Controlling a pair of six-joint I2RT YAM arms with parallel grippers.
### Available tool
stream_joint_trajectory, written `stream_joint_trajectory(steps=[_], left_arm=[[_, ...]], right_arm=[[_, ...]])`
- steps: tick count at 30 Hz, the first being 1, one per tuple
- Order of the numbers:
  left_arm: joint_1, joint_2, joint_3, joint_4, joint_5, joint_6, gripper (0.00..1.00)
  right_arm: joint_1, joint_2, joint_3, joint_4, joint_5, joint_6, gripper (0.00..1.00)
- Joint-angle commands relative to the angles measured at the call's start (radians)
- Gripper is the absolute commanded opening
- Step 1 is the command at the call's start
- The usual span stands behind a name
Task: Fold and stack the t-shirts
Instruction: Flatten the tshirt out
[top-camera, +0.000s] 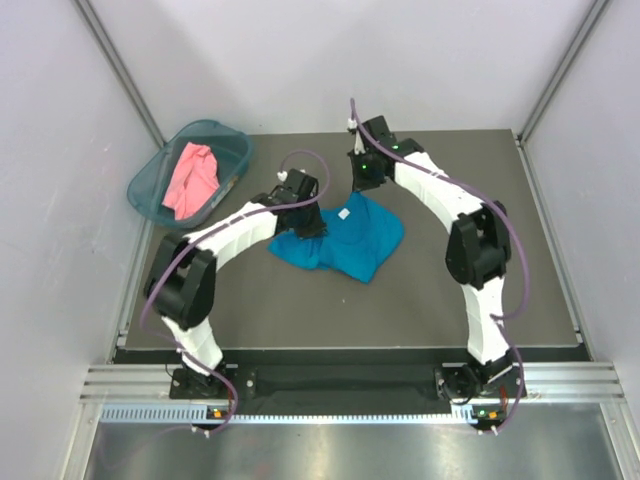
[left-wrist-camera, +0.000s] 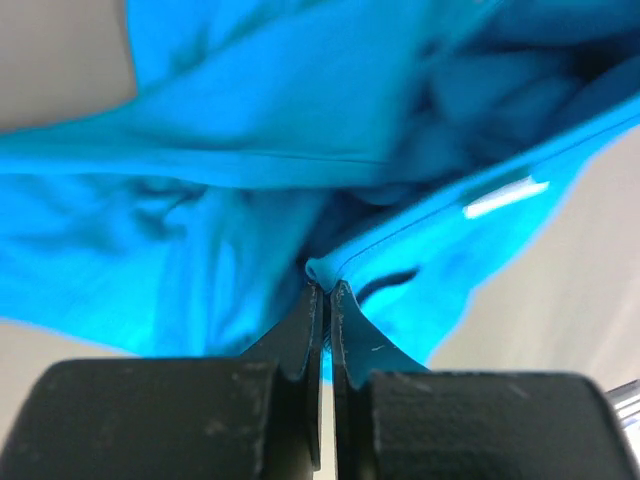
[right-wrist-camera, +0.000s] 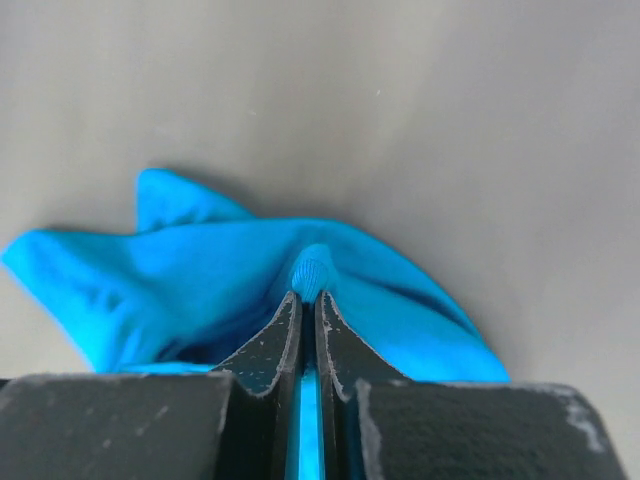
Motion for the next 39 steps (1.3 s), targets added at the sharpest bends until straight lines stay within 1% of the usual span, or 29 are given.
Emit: stream_joint_trajectory(steps=[1, 7, 8, 10, 12, 13, 14, 15, 18, 19, 20, 21, 23, 24, 25, 26, 27, 28, 30, 32, 34, 36, 37, 38, 39], left_arm=[[-0.005, -0.188, 0.098, -0.042, -0.108, 0.072, 0.0], [-0.005, -0.395, 0.209, -0.064, -0.147, 0.202, 0.0], [-0.005, -0.42, 0.239, -0.07, -0.151, 0.214, 0.0], [-0.005, -0.497, 0.27, -0.073, -0.154, 0.257, 0.0], [-0.005, -0.568, 0.32, -0.088, -0.171, 0.289, 0.0], [-0.005, -0.59, 0.34, -0.096, -0.18, 0.302, 0.0], [-0.005, -0.612, 0.383, -0.108, -0.194, 0.313, 0.0], [-0.005, -0.651, 0.405, -0.137, -0.212, 0.325, 0.0], [-0.005, -0.736, 0.478, -0.171, -0.289, 0.378, 0.0], [-0.005, -0.757, 0.494, -0.177, -0.318, 0.403, 0.0], [-0.005, -0.777, 0.526, -0.182, -0.349, 0.418, 0.0], [-0.005, -0.813, 0.541, -0.192, -0.404, 0.447, 0.0], [-0.005, -0.843, 0.589, -0.189, -0.462, 0.477, 0.0], [-0.005, -0.869, 0.606, -0.182, -0.51, 0.504, 0.0], [-0.005, -0.879, 0.65, -0.176, -0.528, 0.521, 0.0], [-0.005, -0.891, 0.676, -0.17, -0.544, 0.535, 0.0], [-0.005, -0.89, 0.704, -0.17, -0.565, 0.564, 0.0], [-0.005, -0.887, 0.765, -0.173, -0.573, 0.578, 0.0], [-0.005, -0.867, 0.811, -0.177, -0.587, 0.605, 0.0], [-0.005, -0.848, 0.819, -0.156, -0.584, 0.618, 0.0], [-0.005, -0.83, 0.798, -0.148, -0.549, 0.604, 0.0], [-0.005, -0.799, 0.781, -0.151, -0.514, 0.58, 0.0], [-0.005, -0.79, 0.766, -0.154, -0.486, 0.575, 0.0], [-0.005, -0.77, 0.761, -0.169, -0.474, 0.567, 0.0], [-0.005, -0.764, 0.752, -0.173, -0.461, 0.56, 0.0]], right_arm=[[0.007, -0.206, 0.017, -0.042, 0.03, 0.014, 0.0], [0.007, -0.406, 0.027, -0.068, 0.05, 0.04, 0.0], [0.007, -0.47, 0.034, -0.081, 0.085, 0.044, 0.0], [0.009, -0.541, 0.041, -0.085, 0.102, 0.053, 0.0], [0.012, -0.694, 0.02, -0.072, 0.097, 0.072, 0.0], [0.012, -0.694, 0.014, -0.067, 0.082, 0.078, 0.0], [0.017, -0.758, 0.006, -0.061, 0.035, 0.089, 0.0], [0.029, -0.789, -0.005, -0.05, 0.024, 0.09, 0.0], [0.102, -0.872, 0.003, -0.045, -0.048, 0.122, 0.0], [0.159, -0.898, 0.006, -0.041, -0.067, 0.133, 0.0], [0.194, -0.909, 0.006, -0.033, -0.097, 0.15, 0.0], [0.28, -0.917, 0.006, -0.03, -0.104, 0.155, 0.0], [0.375, -0.934, 0.003, 0.002, -0.116, 0.162, 0.0], [0.426, -0.935, 0.006, 0.013, -0.099, 0.158, 0.0], [0.511, -0.94, 0.011, 0.028, -0.079, 0.149, 0.0], [0.539, -0.943, 0.015, 0.034, -0.061, 0.153, 0.0], [0.558, -0.943, 0.017, 0.039, -0.052, 0.159, 0.0], [0.56, -0.947, 0.011, 0.047, -0.05, 0.168, 0.0], [0.56, -0.955, -0.02, 0.091, -0.016, 0.165, 0.0], [0.56, -0.937, -0.029, 0.135, 0.025, 0.135, 0.0], [0.56, -0.899, -0.025, 0.154, 0.05, 0.097, 0.0], [0.56, -0.857, 0.018, 0.122, 0.05, 0.063, 0.01], [0.56, -0.816, 0.033, 0.097, 0.089, 0.037, 0.07], [0.56, -0.799, 0.049, 0.065, 0.091, 0.021, 0.15], [0.56, -0.785, 0.052, 0.018, 0.091, 0.006, 0.27]])
